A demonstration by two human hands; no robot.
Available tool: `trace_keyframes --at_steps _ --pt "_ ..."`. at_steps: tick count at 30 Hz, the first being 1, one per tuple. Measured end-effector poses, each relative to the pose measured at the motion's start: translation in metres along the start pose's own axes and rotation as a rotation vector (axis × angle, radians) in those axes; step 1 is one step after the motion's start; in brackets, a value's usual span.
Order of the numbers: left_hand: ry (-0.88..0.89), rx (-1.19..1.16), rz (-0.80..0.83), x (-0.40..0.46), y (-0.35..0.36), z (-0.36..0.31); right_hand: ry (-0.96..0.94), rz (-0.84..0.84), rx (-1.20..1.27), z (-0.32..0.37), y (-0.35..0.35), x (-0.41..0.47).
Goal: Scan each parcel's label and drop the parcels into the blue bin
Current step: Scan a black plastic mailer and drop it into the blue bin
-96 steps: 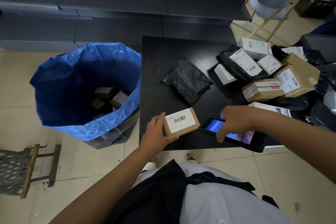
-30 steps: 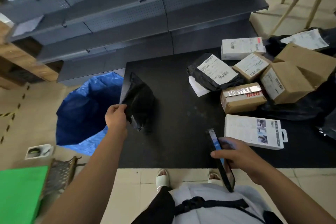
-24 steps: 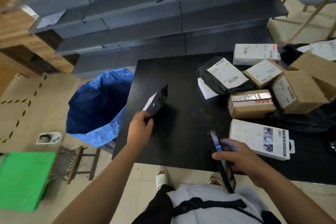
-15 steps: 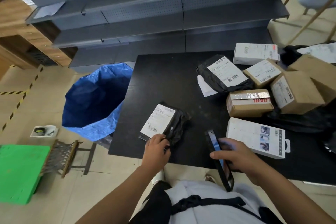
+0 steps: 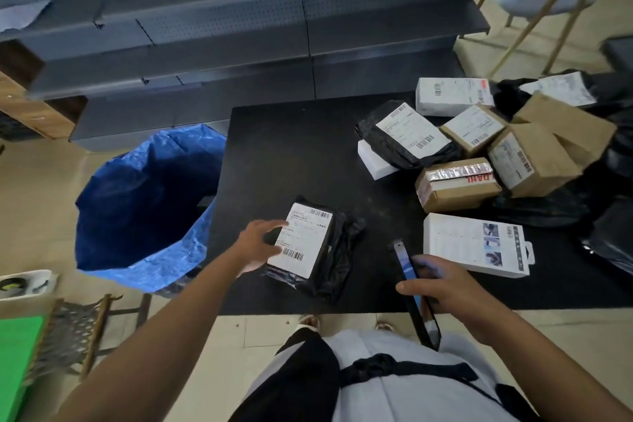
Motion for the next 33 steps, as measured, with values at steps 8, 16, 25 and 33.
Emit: trace_keyframes --at_steps 8,16,25,33 --pt "0.012 -0.185 0.265 0.025 0.03 0.019 0.021 -0.077 -0.092 0.024 0.028 -0.014" --pt "0.035 -0.446 0.091 -0.005 0.08 0.014 0.101 -0.073 -0.664 0.062 0.064 -0.02" --pt "0.069 -0.424 0.122 0.0 0.077 0.016 0.202 -0.071 -1.146 0.096 0.109 -0.012" --pt "0.087 -0.418 0.134 -0.002 0.071 0.012 0.211 -0.124 -1.161 0.096 0.125 -0.017"
Point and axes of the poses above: each hand's wrist, its own x-axis towards the middle knuckle, its own y-axis out of the palm, z = x × y, the point moved 2 cm from there along x, towards the middle knuckle, and after that the axes turned 8 degrees about -z, right-handed, at the moved point
